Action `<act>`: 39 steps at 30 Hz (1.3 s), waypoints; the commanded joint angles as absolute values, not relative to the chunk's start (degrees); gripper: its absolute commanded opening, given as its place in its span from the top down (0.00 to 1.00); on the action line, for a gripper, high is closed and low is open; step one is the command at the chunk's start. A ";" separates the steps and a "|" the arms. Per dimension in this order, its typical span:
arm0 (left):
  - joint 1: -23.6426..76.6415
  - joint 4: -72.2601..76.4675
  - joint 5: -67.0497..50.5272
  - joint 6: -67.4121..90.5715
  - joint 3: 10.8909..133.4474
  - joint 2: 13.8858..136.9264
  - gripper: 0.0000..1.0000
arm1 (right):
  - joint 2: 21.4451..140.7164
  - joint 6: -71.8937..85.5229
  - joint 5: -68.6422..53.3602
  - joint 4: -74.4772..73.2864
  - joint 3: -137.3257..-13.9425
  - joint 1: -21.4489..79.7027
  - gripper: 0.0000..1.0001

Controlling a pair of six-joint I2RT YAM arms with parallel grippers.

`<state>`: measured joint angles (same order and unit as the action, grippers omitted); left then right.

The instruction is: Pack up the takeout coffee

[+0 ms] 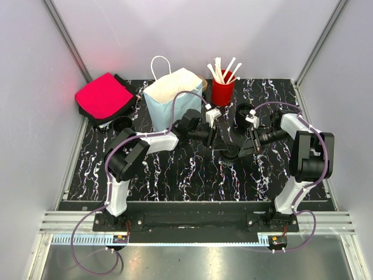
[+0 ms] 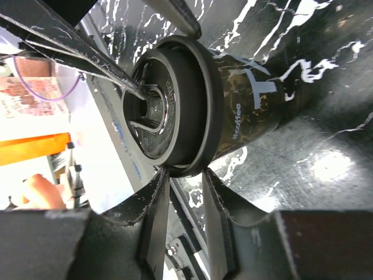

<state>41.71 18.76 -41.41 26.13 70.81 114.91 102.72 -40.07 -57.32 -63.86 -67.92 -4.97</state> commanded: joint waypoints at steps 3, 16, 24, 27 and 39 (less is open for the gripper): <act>42.10 13.36 -35.60 21.89 70.93 115.75 0.48 | 105.38 -39.99 -57.40 -61.18 -68.91 -2.64 0.70; 42.36 12.13 -34.37 20.74 71.02 115.93 0.50 | 107.23 -34.20 -53.71 -54.85 -67.41 -1.06 0.77; 42.80 10.64 -33.40 19.34 71.37 116.10 0.51 | 107.14 -29.80 -50.37 -50.80 -67.06 1.23 0.82; 43.07 10.11 -33.05 18.63 71.54 116.19 0.52 | 107.05 -28.39 -48.96 -48.96 -67.06 1.67 0.84; 43.95 7.30 -31.03 15.73 72.33 116.54 0.55 | 107.75 -25.14 -45.27 -46.15 -67.85 2.81 0.91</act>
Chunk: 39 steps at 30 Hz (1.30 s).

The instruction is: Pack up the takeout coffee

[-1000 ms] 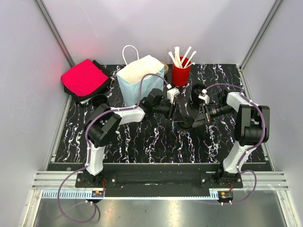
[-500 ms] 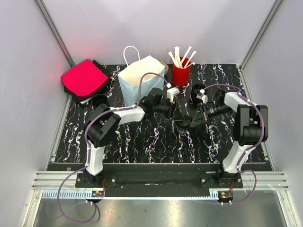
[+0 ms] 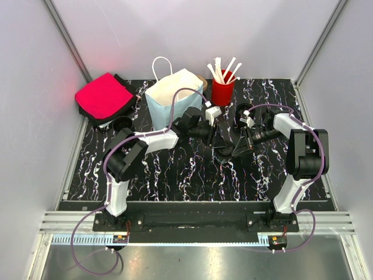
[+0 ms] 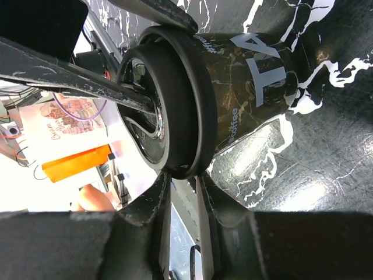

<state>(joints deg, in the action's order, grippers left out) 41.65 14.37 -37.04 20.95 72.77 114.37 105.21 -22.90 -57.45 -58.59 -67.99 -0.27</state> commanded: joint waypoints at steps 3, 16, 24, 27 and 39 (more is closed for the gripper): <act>44.30 6.68 -30.41 15.03 72.51 116.46 0.55 | 107.67 -24.61 -43.95 -45.18 -67.41 3.25 0.91; 45.18 4.57 -28.48 13.19 73.48 117.16 0.58 | 106.61 -21.27 -40.34 -41.84 -67.67 4.92 0.94; 45.26 3.69 -27.86 12.57 73.65 117.77 0.59 | 105.29 -18.99 -41.75 -42.10 -71.36 5.45 0.94; 45.18 3.95 -28.21 12.66 73.22 118.04 0.59 | 104.77 -18.20 -41.84 -42.36 -72.33 6.24 0.94; 41.40 11.24 -35.68 19.50 70.14 120.15 0.56 | 104.41 -15.29 -41.48 -41.04 -73.56 8.96 0.93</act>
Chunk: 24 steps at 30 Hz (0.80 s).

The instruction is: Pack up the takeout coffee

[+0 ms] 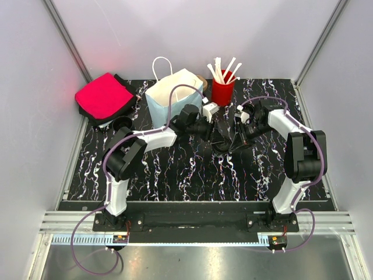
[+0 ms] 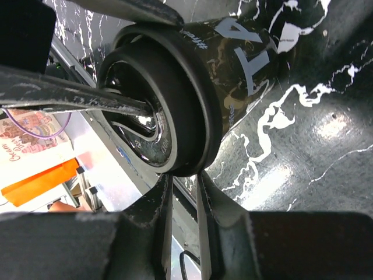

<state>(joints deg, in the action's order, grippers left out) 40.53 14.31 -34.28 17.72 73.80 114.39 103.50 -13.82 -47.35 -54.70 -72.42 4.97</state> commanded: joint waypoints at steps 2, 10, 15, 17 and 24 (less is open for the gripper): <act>40.78 12.65 -36.73 20.30 69.88 120.67 0.54 | 104.50 -15.12 -41.66 -41.13 -74.18 9.23 0.91; 39.46 14.94 -38.76 22.94 69.43 121.03 0.52 | 105.55 -14.59 -44.03 -41.39 -76.20 9.49 0.84; 39.46 14.94 -37.88 23.20 69.34 121.29 0.52 | 106.61 -13.71 -47.19 -41.57 -76.55 9.67 0.80; 39.46 14.85 -37.71 23.12 69.17 121.29 0.52 | 106.87 -13.71 -47.55 -41.49 -76.20 10.37 0.79; 39.46 14.68 -36.74 23.03 69.08 121.02 0.52 | 108.02 -13.27 -50.10 -40.87 -75.41 10.90 0.73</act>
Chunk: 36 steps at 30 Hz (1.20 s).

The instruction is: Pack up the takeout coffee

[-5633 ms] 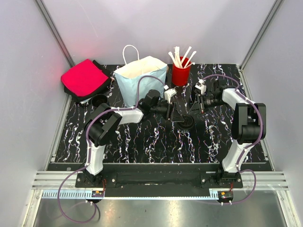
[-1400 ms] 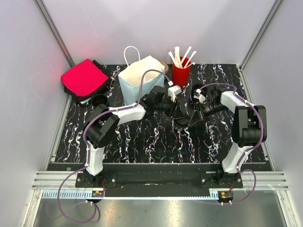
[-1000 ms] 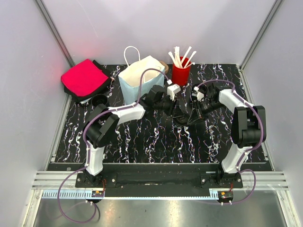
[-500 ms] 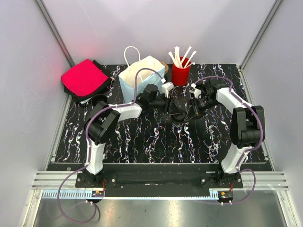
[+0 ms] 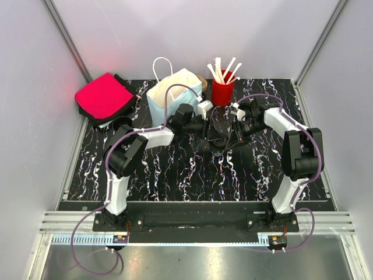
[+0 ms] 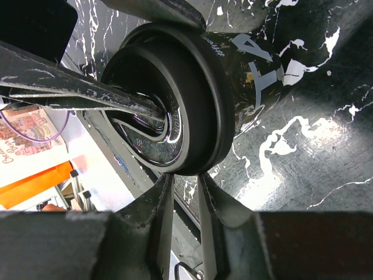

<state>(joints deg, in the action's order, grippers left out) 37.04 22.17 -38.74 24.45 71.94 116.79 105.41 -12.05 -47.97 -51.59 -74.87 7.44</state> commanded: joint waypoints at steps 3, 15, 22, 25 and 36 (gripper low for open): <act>39.46 14.85 -36.74 23.03 69.08 120.76 0.52 | 107.23 -13.62 -49.40 -40.87 -75.67 10.99 0.71; 39.02 12.92 -38.06 22.06 71.45 117.34 0.35 | 103.80 -17.49 -49.31 -45.17 -77.08 10.81 0.55; 38.23 11.69 -38.76 21.89 73.30 115.66 0.28 | 102.39 -18.81 -49.83 -46.75 -77.26 10.55 0.53; 37.97 11.08 -39.20 21.97 74.18 115.05 0.27 | 101.60 -19.34 -50.10 -47.46 -77.52 10.11 0.52; 36.74 7.91 -41.57 21.97 78.22 113.47 0.23 | 99.93 -20.39 -51.24 -49.57 -79.01 8.97 0.49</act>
<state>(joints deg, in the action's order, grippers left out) 36.47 11.40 -38.39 22.61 76.01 116.29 104.18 -19.03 -47.55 -51.72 -75.09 9.08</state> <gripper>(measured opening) 0.759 0.503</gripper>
